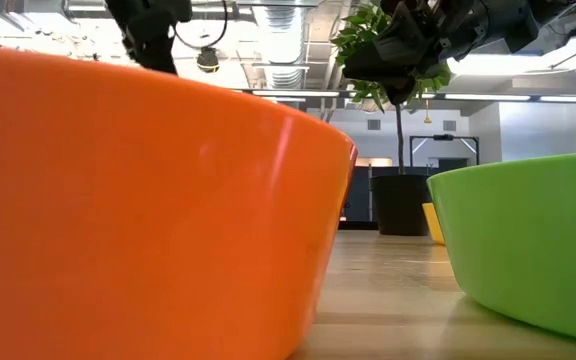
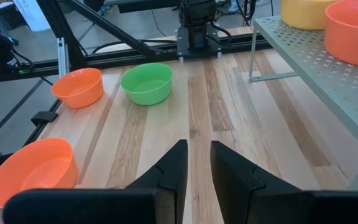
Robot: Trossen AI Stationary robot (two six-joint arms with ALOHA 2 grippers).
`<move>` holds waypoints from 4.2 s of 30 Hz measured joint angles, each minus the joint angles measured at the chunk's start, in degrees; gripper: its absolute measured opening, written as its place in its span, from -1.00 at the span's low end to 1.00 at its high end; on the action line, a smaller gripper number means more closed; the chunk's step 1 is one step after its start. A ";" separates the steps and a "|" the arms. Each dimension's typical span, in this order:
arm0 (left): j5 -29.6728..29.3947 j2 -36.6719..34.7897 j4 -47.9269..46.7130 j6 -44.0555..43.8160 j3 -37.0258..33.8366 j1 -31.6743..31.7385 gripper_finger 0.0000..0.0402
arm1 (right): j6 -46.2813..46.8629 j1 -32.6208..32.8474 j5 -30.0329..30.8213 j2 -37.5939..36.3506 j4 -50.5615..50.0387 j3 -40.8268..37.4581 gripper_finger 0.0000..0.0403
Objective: Pick & Place Mini bowls
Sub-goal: Stack the orange bowl on top of the orange bowl on the shelf
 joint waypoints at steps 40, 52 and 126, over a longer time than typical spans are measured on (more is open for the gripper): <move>-10.90 -0.62 38.23 -19.54 -25.80 -46.07 -0.48 | -0.92 9.13 -5.78 20.75 1.89 15.70 -0.54; -10.93 -0.86 38.84 -21.43 -28.27 -46.38 -0.48 | 14.53 17.34 -4.81 37.93 -24.98 40.38 -0.26; -8.83 -2.18 39.96 -25.87 -28.16 -48.64 -0.48 | -0.13 -10.02 15.06 48.85 -77.11 96.94 -0.97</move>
